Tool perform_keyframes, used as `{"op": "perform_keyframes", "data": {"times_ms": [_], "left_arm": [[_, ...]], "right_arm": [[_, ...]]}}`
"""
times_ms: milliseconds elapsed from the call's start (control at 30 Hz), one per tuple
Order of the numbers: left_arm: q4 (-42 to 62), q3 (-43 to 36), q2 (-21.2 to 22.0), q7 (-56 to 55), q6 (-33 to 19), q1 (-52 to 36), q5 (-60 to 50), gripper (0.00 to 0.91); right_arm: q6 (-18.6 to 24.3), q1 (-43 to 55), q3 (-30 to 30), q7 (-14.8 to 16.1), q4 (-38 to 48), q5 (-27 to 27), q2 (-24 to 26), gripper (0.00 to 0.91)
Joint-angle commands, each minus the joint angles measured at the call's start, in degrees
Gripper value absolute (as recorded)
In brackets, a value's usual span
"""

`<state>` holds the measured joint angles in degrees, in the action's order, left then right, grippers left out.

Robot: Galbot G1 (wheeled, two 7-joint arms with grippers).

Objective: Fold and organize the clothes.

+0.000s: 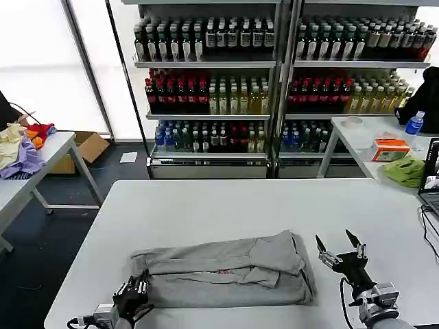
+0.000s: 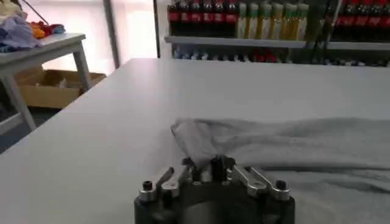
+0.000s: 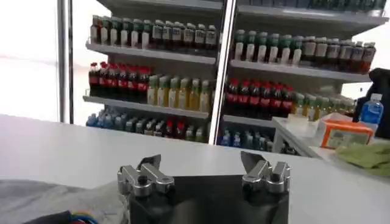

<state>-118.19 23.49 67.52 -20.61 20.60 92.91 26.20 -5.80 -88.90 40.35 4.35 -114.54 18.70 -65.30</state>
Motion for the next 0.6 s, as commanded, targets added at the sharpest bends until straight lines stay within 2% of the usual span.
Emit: {"op": "perform_keyframes", "data": {"times_ms": [33, 333, 467, 600], "left_arm": [[1.1, 0.1, 1.3, -0.7, -0.4, -0.3, 0.6, 0.020], [0.5, 9.5, -1.8, 1.3, -1.5, -1.5, 4.3, 0.010], [3.8, 18.9, -3.6, 3.6, -2.6, -3.0, 5.6, 0.010], [6.4, 26.9, -7.3, 6.7, -2.5, -3.8, 9.7, 0.020]], "right_arm": [[0.4, 0.0, 0.0, 0.0, 0.2, -0.3, -0.1, 0.907], [0.5, 0.0, -0.1, 0.0, 0.0, 0.2, 0.2, 0.907], [0.5, 0.0, -0.2, 0.0, -0.3, 0.4, 0.5, 0.907], [0.4, -0.2, -0.3, -0.1, -0.6, 0.4, 0.6, 0.907]]}}
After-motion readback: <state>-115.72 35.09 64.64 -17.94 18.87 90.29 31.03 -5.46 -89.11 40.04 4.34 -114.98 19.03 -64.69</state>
